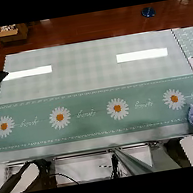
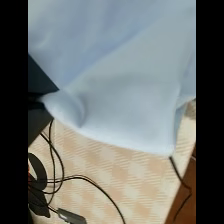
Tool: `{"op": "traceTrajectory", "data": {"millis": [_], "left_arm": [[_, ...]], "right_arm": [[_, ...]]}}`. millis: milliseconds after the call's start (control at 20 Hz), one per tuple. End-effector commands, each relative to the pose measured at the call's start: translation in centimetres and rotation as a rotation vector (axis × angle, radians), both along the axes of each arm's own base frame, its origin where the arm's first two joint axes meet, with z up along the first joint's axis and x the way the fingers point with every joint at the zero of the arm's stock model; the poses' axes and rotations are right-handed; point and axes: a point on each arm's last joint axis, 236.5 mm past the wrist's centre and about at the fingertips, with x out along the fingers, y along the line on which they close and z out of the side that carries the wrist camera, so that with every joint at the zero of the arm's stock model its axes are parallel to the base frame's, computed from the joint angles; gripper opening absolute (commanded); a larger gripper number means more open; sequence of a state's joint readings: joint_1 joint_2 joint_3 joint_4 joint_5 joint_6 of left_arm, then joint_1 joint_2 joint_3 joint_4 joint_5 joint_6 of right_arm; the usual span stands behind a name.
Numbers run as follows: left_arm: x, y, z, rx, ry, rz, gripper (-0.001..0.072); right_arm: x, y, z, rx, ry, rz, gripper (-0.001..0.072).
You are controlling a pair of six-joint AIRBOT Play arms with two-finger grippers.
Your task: Fold the shirts.
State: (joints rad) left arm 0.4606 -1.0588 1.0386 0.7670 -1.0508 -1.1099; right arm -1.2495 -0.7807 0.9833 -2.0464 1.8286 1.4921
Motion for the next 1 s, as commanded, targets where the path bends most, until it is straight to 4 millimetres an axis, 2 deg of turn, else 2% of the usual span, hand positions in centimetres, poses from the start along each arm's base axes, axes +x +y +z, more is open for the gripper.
{"op": "traceTrajectory", "data": {"millis": [0,400,450,550,600,700,750,800,850,900,950], "left_arm": [[0.3,0.4,0.2,0.01,-0.015,0.015,0.0017],[0.3,0.4,0.3,0.01,-0.017,0.015,0.0017],[0.3,0.4,0.3,0.01,-0.017,0.015,0.0017],[0.3,0.4,0.3,0.01,-0.017,0.015,0.0017],[0.3,0.4,0.3,0.01,-0.017,0.015,0.0017],[0.3,0.4,0.3,0.01,-0.017,0.015,0.0017],[0.3,0.3,0.3,0.007,-0.019,0.015,0.0017],[0.5,0.0,0.8,-0.017,-0.031,0.016,0.0017],[0.8,-0.6,1.5,-0.058,-0.053,0.015,0.0017],[1.2,-1.7,2.6,-0.091,-0.098,-0.014,0.0017],[1.7,-3.3,3.9,-0.112,-0.161,-0.068,0.0019]], "right_arm": [[-3.0,1.0,-1.6,0.013,0.041,-0.087,0.0021],[-3.5,-2.0,-1.4,-0.096,0.046,-0.037,0.0023],[-3.4,-2.2,-1.4,-0.107,0.043,-0.032,0.0081],[-3.1,-2.3,-1.5,-0.109,0.028,-0.028,0.0379],[-3.1,-2.5,-1.5,-0.116,0.027,-0.025,0.0429],[-2.9,-3.2,-1.5,-0.139,0.019,-0.011,0.0435],[-1.6,-3.7,-1.7,-0.161,-0.034,0.003,0.0435],[1.6,-5.0,-1.8,-0.204,-0.157,0.055,0.0433],[6.3,-7.0,-1.1,-0.282,-0.326,0.141,0.0429],[12.6,-8.4,0.8,-0.364,-0.544,0.247,0.0426],[18.7,-8.3,3.2,-0.401,-0.744,0.358,0.0417]]}}
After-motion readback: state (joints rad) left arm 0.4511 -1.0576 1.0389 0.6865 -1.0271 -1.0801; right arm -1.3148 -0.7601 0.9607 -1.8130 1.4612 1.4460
